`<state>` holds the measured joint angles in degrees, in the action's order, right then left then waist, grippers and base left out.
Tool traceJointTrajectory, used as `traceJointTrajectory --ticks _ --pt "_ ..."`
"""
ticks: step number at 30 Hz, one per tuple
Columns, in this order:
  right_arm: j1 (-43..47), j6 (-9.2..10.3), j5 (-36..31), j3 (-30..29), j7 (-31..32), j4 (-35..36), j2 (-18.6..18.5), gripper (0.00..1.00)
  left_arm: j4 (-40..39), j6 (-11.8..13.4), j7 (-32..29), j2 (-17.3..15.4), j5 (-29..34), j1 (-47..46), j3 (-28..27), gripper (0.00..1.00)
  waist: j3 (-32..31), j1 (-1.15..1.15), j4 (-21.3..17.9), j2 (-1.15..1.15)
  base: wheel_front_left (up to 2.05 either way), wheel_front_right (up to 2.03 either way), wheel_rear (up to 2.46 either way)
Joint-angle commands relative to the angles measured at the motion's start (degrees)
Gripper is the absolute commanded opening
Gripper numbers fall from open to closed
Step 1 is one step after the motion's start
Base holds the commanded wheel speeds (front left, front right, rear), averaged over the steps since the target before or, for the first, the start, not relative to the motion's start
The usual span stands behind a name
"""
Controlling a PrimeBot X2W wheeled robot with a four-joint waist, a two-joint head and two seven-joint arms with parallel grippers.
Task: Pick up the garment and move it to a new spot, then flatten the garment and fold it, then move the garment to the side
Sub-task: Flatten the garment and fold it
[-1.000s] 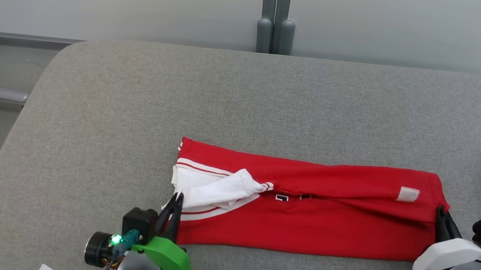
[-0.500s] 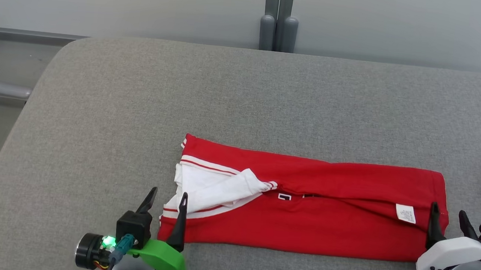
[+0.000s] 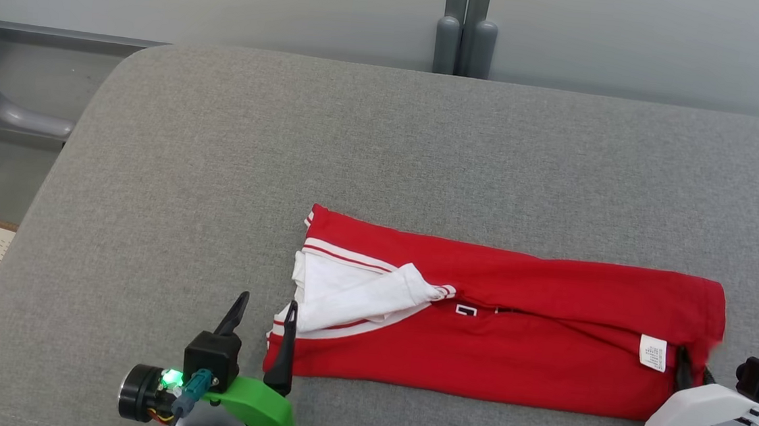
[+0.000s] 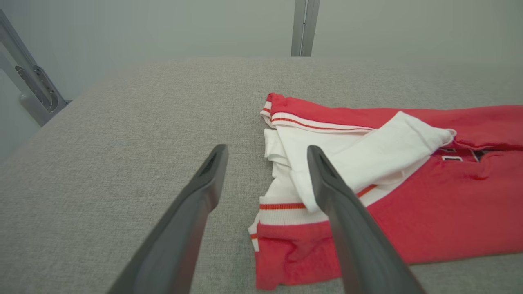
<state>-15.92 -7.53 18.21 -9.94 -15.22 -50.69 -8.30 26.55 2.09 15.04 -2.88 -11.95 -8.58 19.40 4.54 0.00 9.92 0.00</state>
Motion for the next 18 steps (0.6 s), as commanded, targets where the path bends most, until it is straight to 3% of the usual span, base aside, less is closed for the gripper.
traceJointTrajectory --ticks 1,6,11,18 --pt "-0.03 0.1 0.65 0.25 0.17 -0.58 -0.31 0.0 -0.15 0.01 0.15 -0.09 0.3 0.89 -0.37 1.0 -0.03 0.0 -0.03 0.0 0.0 0.0 0.0" --pt "-0.67 0.11 0.33 -1.78 0.03 3.63 -1.61 0.0 -0.22 0.41 0.15 -0.09 0.3 1.22 -1.12 1.0 -0.36 0.0 -0.67 0.0 0.0 0.0 0.0" --pt "-0.32 0.1 -0.28 -3.44 0.03 9.99 -0.37 0.0 -0.04 0.92 0.15 -0.09 0.34 0.83 -2.26 1.0 -0.62 0.0 -1.59 0.0 0.0 0.0 0.0" --pt "0.14 0.08 3.26 6.19 0.03 18.84 1.78 0.0 -0.55 0.95 0.15 -0.09 0.16 1.25 -3.4 1.0 -1.0 0.0 -2.14 0.0 0.0 0.0 0.0"
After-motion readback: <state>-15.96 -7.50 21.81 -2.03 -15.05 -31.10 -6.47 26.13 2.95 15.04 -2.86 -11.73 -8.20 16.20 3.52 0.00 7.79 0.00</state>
